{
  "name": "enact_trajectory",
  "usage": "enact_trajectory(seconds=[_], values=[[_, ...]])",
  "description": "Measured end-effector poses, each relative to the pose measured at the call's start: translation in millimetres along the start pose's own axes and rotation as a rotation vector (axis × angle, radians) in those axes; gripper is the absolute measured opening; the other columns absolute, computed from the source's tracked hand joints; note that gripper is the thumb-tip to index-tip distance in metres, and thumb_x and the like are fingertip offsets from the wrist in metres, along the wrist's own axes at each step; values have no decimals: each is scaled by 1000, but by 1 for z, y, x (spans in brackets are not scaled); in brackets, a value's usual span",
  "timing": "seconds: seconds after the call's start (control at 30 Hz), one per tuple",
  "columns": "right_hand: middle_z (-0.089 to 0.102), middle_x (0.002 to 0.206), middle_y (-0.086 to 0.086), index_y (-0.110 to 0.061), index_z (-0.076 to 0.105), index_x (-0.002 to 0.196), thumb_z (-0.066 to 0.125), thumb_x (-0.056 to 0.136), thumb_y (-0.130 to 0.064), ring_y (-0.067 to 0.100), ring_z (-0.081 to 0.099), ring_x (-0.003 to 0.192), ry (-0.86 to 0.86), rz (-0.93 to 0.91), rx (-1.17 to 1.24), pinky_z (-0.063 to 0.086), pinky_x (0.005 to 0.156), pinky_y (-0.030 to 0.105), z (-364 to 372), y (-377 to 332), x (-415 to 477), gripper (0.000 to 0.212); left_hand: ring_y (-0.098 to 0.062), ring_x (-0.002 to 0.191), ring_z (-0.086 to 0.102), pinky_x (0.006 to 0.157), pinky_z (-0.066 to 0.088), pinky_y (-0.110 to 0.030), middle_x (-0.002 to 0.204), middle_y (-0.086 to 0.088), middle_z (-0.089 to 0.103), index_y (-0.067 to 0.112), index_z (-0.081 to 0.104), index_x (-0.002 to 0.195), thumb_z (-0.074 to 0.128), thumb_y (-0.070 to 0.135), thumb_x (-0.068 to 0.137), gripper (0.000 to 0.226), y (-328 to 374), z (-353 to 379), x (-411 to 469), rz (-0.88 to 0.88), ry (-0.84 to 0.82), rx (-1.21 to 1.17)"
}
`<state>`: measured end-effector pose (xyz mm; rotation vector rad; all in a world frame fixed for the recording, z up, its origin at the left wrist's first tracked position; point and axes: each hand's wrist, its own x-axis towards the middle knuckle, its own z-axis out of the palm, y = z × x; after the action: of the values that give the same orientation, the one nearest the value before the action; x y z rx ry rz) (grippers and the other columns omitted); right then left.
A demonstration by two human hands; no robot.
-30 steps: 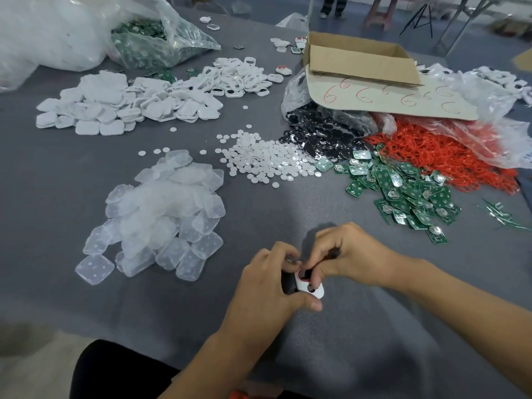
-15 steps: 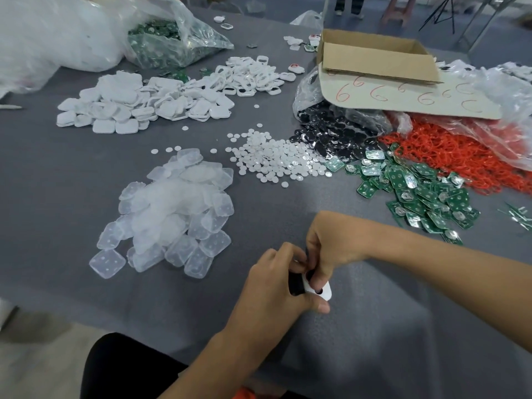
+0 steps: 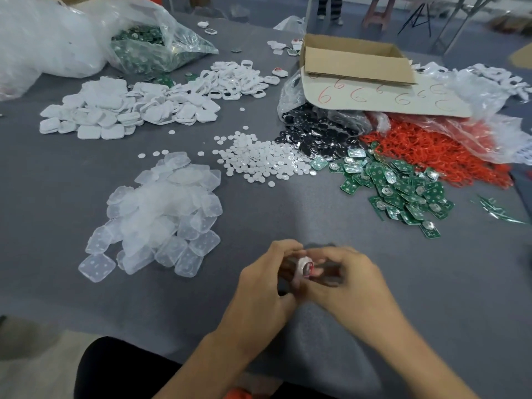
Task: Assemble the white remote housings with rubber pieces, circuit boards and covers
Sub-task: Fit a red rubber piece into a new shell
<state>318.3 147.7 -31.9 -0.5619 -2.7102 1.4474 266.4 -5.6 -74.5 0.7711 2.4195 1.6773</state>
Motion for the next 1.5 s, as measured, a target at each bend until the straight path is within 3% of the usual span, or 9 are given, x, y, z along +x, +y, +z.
enact_trajectory(seconds=[0.13, 0.3, 0.5, 0.8, 0.93, 1.07, 1.17, 1.3, 1.5], values=[[77, 86, -12, -33, 77, 105, 69, 83, -5, 0, 71, 79, -20, 17, 208, 52, 67, 19, 13, 5, -9, 37, 0, 104, 68, 87, 48, -9, 120, 22, 67, 45, 52, 124, 80, 8, 80, 64, 0, -2, -2, 14, -59, 19], [66, 79, -17, -41, 77, 98, 77, 82, -13, 5, 59, 66, 162, -52, -71, 42, 59, 9, 15, 19, -7, 33, 2, 113, 60, 95, 41, -8, 119, 14, 65, 44, 56, 127, 81, 7, 73, 70, 3, 1, 0, -49, -131, 80], [68, 88, -16, -34, 78, 100, 78, 83, -11, 1, 64, 78, 161, -127, -41, 44, 68, 5, 4, 15, 15, 29, -5, 83, 66, 77, 48, -13, 103, 19, 70, 44, 66, 111, 87, 20, 76, 47, 7, -9, 18, -85, -44, -43], [66, 70, -16, -36, 70, 73, 72, 84, -13, 1, 62, 69, -54, -93, -223, 43, 61, 11, 6, 4, 44, 26, -5, 95, 65, 81, 49, -16, 97, 21, 68, 39, 64, 110, 73, 16, 84, 35, -7, -7, 27, -95, -88, 85], [68, 68, -27, -33, 77, 86, 73, 86, -16, -8, 63, 67, 194, -74, -160, 45, 66, 4, -9, 0, 91, 17, -3, 83, 65, 70, 46, -10, 97, 21, 67, 41, 61, 110, 75, 27, 82, 34, -10, -9, 37, -117, -105, 40], [73, 84, -6, -19, 77, 102, 66, 90, -15, 9, 67, 75, 419, -123, -183, 53, 80, 17, -21, -21, 184, 17, -1, 82, 68, 71, 46, -8, 94, 22, 69, 34, 67, 107, 73, 28, 88, 21, -15, -6, 75, -74, -22, 51], [74, 86, 8, -7, 76, 100, 64, 90, -13, 26, 68, 82, 374, -126, -344, 56, 85, 39, -17, -32, 244, 17, 0, 86, 67, 77, 51, -12, 93, 16, 71, 27, 68, 107, 67, 21, 95, 13, -20, 6, 121, -74, 33, 27], [75, 93, 13, -8, 75, 100, 65, 90, -11, 32, 69, 91, 298, -69, -422, 57, 87, 42, -10, -23, 272, 15, 8, 91, 63, 78, 46, -5, 97, 18, 70, 24, 69, 109, 61, 16, 99, 16, -24, 18, 169, -71, 70, -2], [70, 77, -7, -20, 75, 97, 75, 88, -9, 2, 61, 66, 381, -88, -56, 46, 66, 13, -31, -24, 241, 14, 0, 86, 69, 79, 51, -11, 93, 16, 73, 24, 70, 104, 72, 16, 93, 13, -26, 12, 171, -106, 248, -140]])
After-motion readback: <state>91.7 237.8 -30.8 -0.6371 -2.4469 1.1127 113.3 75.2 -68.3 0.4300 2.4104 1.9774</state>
